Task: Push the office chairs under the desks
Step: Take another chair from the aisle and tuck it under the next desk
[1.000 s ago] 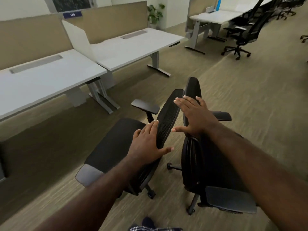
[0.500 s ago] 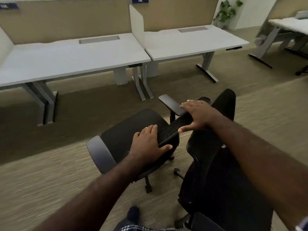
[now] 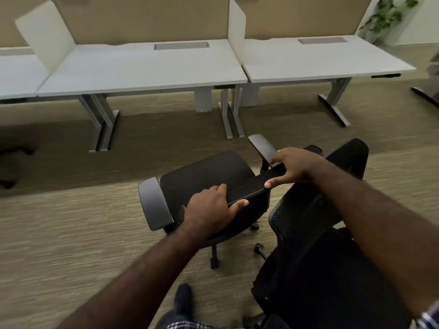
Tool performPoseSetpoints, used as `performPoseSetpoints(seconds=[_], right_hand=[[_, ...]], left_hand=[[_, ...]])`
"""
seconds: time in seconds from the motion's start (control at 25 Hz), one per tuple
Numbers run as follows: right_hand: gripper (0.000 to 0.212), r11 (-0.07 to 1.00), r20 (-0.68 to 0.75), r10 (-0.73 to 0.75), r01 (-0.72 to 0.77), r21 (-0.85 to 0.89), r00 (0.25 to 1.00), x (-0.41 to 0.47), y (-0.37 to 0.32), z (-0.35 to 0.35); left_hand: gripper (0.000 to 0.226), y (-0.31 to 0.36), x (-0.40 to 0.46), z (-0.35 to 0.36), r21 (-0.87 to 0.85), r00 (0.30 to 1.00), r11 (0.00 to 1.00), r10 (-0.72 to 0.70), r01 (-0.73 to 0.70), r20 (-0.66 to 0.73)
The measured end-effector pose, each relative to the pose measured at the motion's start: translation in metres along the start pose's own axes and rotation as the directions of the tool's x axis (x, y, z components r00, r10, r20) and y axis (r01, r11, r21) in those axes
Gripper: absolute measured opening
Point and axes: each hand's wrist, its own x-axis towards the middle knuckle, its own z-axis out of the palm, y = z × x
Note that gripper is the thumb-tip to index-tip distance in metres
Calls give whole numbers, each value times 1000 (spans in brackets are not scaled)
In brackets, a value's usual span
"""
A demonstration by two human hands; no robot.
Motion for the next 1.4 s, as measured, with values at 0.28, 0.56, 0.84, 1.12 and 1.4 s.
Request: performPoseSetpoints(seconds=[0.28, 0.56, 0.84, 1.12, 1.4], right_hand=[[121, 994, -7, -113, 113, 3, 994, 14, 6, 2], [120, 984, -19, -172, 171, -50, 985, 39, 13, -3], [122, 981, -21, -185, 183, -66, 983, 73, 7, -12], [121, 973, -96, -199, 185, -138, 975, 122, 0, -26], [118, 979, -129, -179, 164, -124, 975, 160, -9, -44]], left_hand=[[76, -4, 10, -5, 8, 1000, 1000, -20, 19, 17], [70, -11, 32, -10, -9, 999, 1000, -22, 22, 39], [67, -36, 59, -12, -28, 998, 999, -42, 43, 45], [69, -79, 101, -19, -57, 997, 998, -9, 14, 80], [73, -113, 132, -24, -50, 999, 998, 30, -28, 42]])
